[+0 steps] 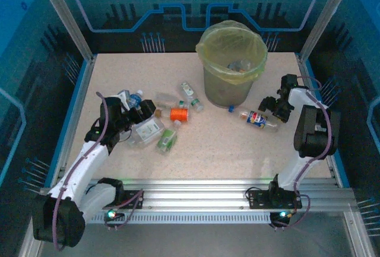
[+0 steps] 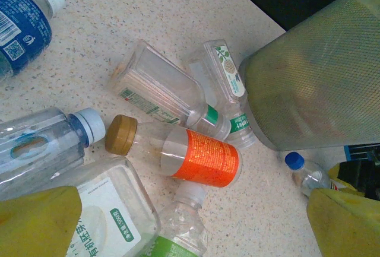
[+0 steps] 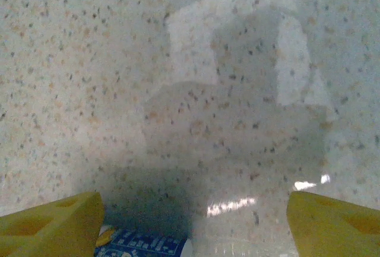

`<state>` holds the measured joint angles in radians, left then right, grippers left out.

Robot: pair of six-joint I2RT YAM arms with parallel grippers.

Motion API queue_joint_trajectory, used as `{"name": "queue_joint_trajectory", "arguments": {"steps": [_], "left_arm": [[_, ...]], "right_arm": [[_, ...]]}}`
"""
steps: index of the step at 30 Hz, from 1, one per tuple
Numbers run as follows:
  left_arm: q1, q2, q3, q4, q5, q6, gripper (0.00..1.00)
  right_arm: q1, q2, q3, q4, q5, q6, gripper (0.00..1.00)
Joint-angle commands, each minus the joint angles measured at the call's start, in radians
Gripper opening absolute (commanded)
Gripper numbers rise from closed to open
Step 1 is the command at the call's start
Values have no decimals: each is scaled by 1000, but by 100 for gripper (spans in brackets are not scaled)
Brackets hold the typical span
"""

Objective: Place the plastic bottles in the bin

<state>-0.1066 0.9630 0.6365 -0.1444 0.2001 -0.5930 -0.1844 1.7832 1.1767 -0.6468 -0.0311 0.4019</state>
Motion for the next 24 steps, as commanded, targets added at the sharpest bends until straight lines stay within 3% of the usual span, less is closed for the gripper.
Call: {"name": "queue_joint_trajectory", "arguments": {"steps": [1, 6, 8, 12, 16, 20, 24], "left_arm": [[4, -6, 3, 4, 13, 24, 99], [-14, -1, 18, 2, 28, 45, 99], [-62, 1, 45, -14, 15, 102, 99], [-244, 2, 92, -16, -70, 265, 99], [-438, 21, 66, 104, -149, 367, 99], [-619, 131, 74, 197, -248, 435, 99], [-727, 289, 111, 275, -276, 441, 99]], "right_arm": [[8, -86, -44, -18, -24, 30, 83], [53, -161, -112, -17, -26, 52, 84], [76, -187, -134, -16, -22, 64, 84], [120, -221, -162, -16, -16, 90, 84], [172, -249, -183, -17, -2, 121, 84], [218, -268, -198, -26, 15, 142, 85], [258, -281, -212, -36, 31, 155, 85]]}}
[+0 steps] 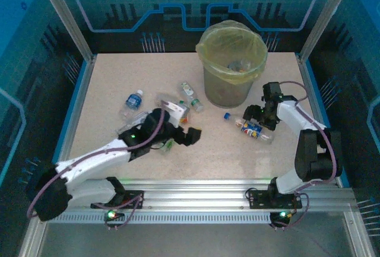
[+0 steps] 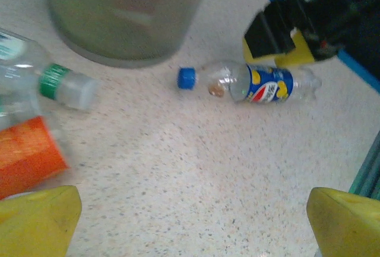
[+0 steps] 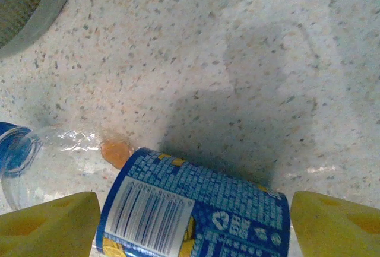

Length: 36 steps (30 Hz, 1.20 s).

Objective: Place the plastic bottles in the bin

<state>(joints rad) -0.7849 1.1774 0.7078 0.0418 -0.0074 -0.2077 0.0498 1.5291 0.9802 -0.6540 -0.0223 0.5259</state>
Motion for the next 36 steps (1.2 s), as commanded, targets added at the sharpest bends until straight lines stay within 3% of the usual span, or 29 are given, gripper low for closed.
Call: {"name": "queue_joint_trajectory", "arguments": {"steps": [1, 12, 17, 36], "left_arm": [[-74, 119, 49, 107, -85, 57, 99], [-182, 474, 212, 209, -167, 27, 98], [-198, 626, 298, 215, -189, -2, 89], [-173, 898, 531, 130, -198, -156, 70]], "right_arm": [[30, -30, -20, -30, 22, 34, 85], [67, -109, -53, -64, 13, 55, 86], [68, -133, -70, -68, 12, 53, 86], [106, -85, -90, -69, -44, 14, 86]]}}
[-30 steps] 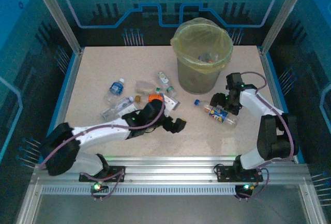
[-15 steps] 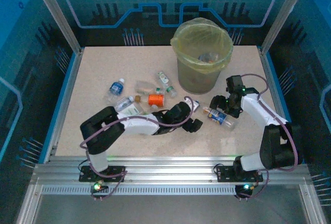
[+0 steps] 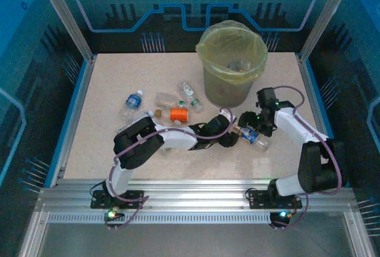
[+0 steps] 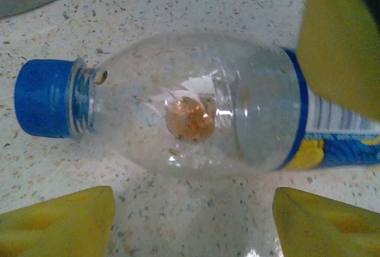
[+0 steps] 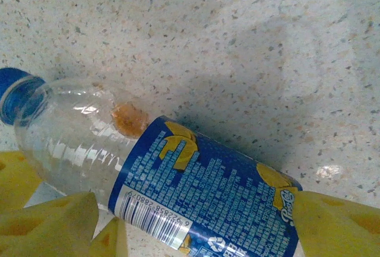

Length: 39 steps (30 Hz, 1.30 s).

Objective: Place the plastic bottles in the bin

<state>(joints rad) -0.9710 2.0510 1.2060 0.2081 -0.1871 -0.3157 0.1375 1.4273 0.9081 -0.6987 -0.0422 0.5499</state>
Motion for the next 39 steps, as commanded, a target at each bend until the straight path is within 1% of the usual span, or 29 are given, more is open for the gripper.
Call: {"name": "queue_joint_trajectory", "arguments": {"steps": [1, 5, 8, 12, 15, 19, 23, 29, 36, 37, 39], "left_arm": [[19, 27, 33, -41, -22, -62, 68], [44, 32, 27, -51, -23, -109, 61], [64, 32, 24, -55, -21, -130, 58], [80, 23, 17, -52, -13, -141, 55], [82, 21, 18, -48, -9, -141, 55], [83, 22, 24, -46, -2, -146, 55], [84, 0, 10, -50, -23, -154, 56], [86, -89, -61, -70, -130, -192, 57], [90, -226, -140, -110, -231, -192, 65], [91, -242, -149, -112, -237, -191, 66], [91, -278, -167, -116, -247, -186, 69]], "right_arm": [[22, 20, -19, -24, -24, -11, 86], [35, 28, -20, -24, -28, -11, 86], [45, 33, -17, -23, -35, -10, 86], [64, 38, -11, -24, -35, -8, 85], [80, 49, -8, -25, -33, -6, 85], [108, 66, -6, -22, -20, -1, 85], [128, 90, -3, -22, 4, 4, 84], [139, 139, 11, -9, 24, 9, 81], [158, 198, 43, -2, 57, 7, 78], [161, 204, 48, -1, 63, 7, 77], [167, 219, 54, 4, 73, 7, 71]]}}
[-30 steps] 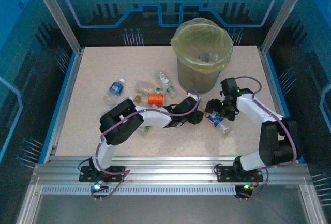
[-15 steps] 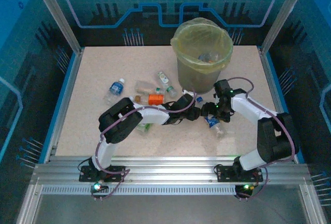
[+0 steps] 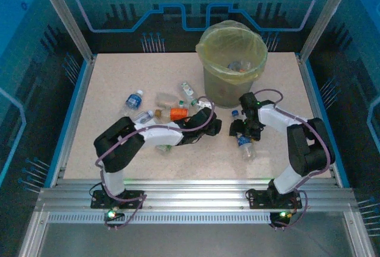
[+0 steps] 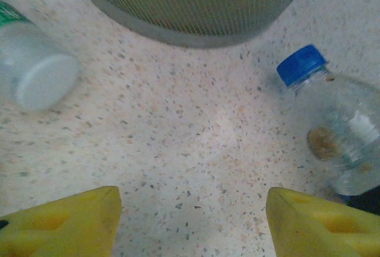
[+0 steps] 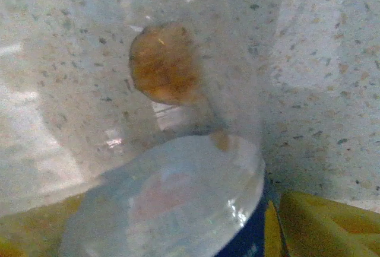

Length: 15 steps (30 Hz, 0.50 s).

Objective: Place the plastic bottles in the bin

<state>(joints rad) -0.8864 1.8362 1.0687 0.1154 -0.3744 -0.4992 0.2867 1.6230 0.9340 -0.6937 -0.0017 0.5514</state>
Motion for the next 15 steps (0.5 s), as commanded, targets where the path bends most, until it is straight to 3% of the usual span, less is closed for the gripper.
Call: {"name": "queue_joint_trajectory", "arguments": {"steps": [1, 4, 11, 15], "left_arm": [[6, -80, -35, -27, -62, 0, 70], [6, -133, -48, -35, -60, 13, 74], [6, -265, -78, -85, -61, 31, 99], [6, -346, -112, -87, -73, 31, 99]], "right_arm": [[21, 29, 30, 1, 40, 7, 69], [30, 40, 38, 1, 68, 13, 59], [89, -48, 73, -83, 216, 30, 48], [121, -151, 105, -160, 311, 46, 40]]}}
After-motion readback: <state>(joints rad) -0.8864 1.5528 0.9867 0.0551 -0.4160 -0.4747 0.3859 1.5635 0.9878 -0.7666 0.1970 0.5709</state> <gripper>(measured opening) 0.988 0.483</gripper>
